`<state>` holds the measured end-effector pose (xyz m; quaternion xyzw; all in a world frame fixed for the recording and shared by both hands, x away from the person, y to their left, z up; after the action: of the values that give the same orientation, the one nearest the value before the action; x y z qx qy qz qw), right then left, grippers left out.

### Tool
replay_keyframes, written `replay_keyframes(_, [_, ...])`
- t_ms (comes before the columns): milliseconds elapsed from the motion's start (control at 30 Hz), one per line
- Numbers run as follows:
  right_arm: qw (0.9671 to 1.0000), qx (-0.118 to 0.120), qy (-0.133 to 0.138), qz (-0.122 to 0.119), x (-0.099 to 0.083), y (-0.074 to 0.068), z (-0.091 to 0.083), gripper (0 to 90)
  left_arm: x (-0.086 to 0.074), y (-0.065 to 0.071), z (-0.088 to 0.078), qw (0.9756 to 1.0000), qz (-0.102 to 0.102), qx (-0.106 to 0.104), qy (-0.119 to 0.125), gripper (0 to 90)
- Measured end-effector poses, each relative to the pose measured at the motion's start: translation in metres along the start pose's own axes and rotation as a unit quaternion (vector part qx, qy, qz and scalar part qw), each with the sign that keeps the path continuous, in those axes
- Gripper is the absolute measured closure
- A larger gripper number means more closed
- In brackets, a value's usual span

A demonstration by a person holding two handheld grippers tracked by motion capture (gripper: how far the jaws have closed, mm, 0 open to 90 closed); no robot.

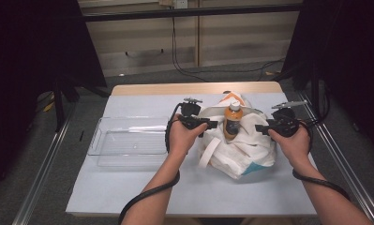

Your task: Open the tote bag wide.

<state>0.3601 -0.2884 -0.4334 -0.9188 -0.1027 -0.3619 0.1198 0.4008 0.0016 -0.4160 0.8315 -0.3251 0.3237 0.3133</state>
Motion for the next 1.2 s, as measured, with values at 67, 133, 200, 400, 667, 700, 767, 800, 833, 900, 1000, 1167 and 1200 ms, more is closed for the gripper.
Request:
replay_keyframes(67, [1.0,0.0,-0.001,0.0,-0.001,0.001,0.0,44.7,-0.002,0.0,0.001,1.0,0.0,-0.003,-0.001,57.1])
replay_keyframes(133, [1.0,-0.001,0.001,0.001,-0.001,0.001,0.0,44.2,-0.003,0.002,0.002,1.0,-0.001,-0.007,-0.002,55.7])
replay_keyframes(200, [1.0,-0.003,0.001,0.0,-0.001,0.002,0.0,44.2,-0.005,0.004,0.004,0.9999,-0.002,-0.012,-0.007,54.7])
replay_keyframes(400, [1.0,-0.004,-0.001,0.0,-0.003,0.0,0.003,43.3,-0.012,0.007,0.01,0.9996,0.006,-0.013,-0.023,49.2])
replay_keyframes(667, [1.0,-0.003,-0.001,0.003,-0.003,0.001,0.003,43.4,-0.021,0.005,0.012,0.9994,0.008,-0.016,-0.03,50.1])
replay_keyframes(700, [1.0,-0.004,-0.002,0.004,-0.004,0.002,0.003,43.4,-0.022,0.004,0.013,0.9994,0.007,-0.015,-0.031,50.3])
replay_keyframes(767, [1.0,-0.003,-0.004,0.006,-0.005,0.002,0.004,43.3,-0.025,0.004,0.015,0.9991,0.01,-0.021,-0.035,50.5])
replay_keyframes(800, [0.9999,-0.004,-0.005,0.008,-0.005,0.002,0.004,43.2,-0.027,0.004,0.016,0.9989,0.014,-0.022,-0.038,49.8])
replay_keyframes(833, [0.9999,-0.004,-0.005,0.009,-0.005,0.003,0.005,42.8,-0.028,0.004,0.017,0.999,0.011,-0.022,-0.037,50.4])
replay_keyframes(900, [0.9999,-0.002,-0.004,0.011,-0.006,0.004,0.005,42.8,-0.03,0.003,0.019,0.9989,0.011,-0.022,-0.04,51.2])
replay_keyframes(1000, [0.9999,-0.002,-0.004,0.01,-0.007,0.005,0.005,42.7,-0.032,0.003,0.02,0.9987,0.015,-0.019,-0.045,54.9])
replay_keyframes(1167, [0.9999,-0.003,-0.005,0.01,-0.007,0.005,0.005,42.7,-0.034,0.003,0.022,0.9983,0.014,-0.014,-0.054,65.4])
replay_keyframes(1200, [0.9999,-0.003,-0.005,0.01,-0.007,0.005,0.005,42.6,-0.035,0.003,0.023,0.9982,0.013,-0.014,-0.056,65.9])
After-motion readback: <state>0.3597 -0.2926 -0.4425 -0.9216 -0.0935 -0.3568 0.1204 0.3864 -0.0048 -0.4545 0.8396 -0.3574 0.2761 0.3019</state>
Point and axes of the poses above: each handheld gripper's, and its own axes: z roughly forward along the jaws, x roughly out of its top, y roughly to its right, the point moved 2 cm from there along z, roughly forward along the jaws, and after that the axes turned 6 degrees about z, right-handed, at the moved point
